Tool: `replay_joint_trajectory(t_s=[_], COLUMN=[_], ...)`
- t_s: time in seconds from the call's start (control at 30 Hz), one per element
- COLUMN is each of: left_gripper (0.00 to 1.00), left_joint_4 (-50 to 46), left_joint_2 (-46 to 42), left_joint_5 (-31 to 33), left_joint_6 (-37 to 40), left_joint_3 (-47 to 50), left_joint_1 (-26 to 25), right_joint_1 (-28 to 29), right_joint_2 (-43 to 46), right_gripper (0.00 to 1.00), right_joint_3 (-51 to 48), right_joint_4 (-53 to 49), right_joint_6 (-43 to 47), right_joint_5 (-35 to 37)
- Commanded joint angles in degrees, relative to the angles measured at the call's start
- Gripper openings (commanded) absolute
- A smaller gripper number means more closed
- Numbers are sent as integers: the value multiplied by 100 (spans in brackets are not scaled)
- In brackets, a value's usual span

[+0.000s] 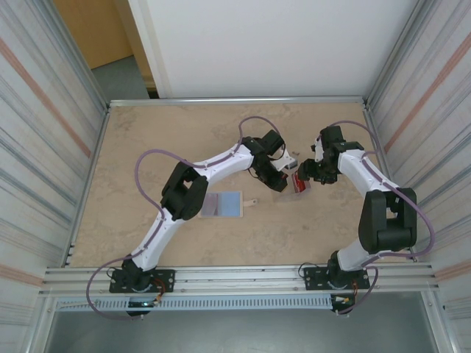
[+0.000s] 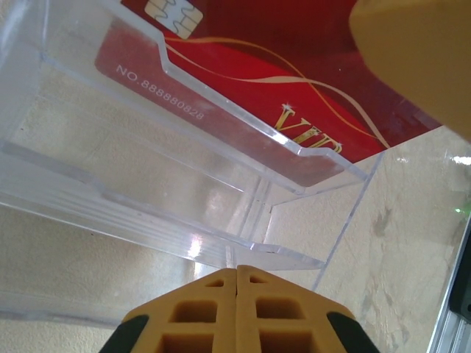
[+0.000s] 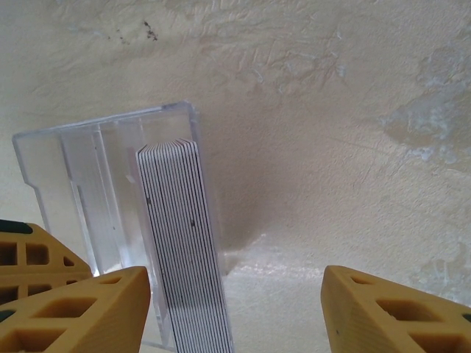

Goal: Put the credit cards into the card holder

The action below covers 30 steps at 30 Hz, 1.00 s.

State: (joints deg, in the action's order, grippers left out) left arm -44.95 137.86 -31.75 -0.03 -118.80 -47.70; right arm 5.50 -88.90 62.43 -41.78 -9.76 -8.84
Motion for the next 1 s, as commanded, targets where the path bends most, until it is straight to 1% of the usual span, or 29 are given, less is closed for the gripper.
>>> replay_joint_trajectory(t_s=[0.0, 0.27, 0.53, 0.97], left_gripper=[0, 0, 0, 0], left_joint_4=[-331, -329, -314, -328], left_joint_2=[126, 110, 136, 179], left_joint_5=[204, 203, 187, 169], left_joint_6=[47, 34, 39, 37], left_joint_3=[199, 253, 279, 296], left_joint_1=[15, 20, 57, 65], right_joint_1=[-19, -19, -18, 13], right_joint_2=[-140, -270, 110, 154], right_gripper=[61, 60, 59, 45], right_joint_3=[-65, -35, -76, -27], right_joint_4=[-23, -84, -177, -226], right_joint_6=[152, 160, 208, 272], right_joint_5=[-36, 55, 216, 75])
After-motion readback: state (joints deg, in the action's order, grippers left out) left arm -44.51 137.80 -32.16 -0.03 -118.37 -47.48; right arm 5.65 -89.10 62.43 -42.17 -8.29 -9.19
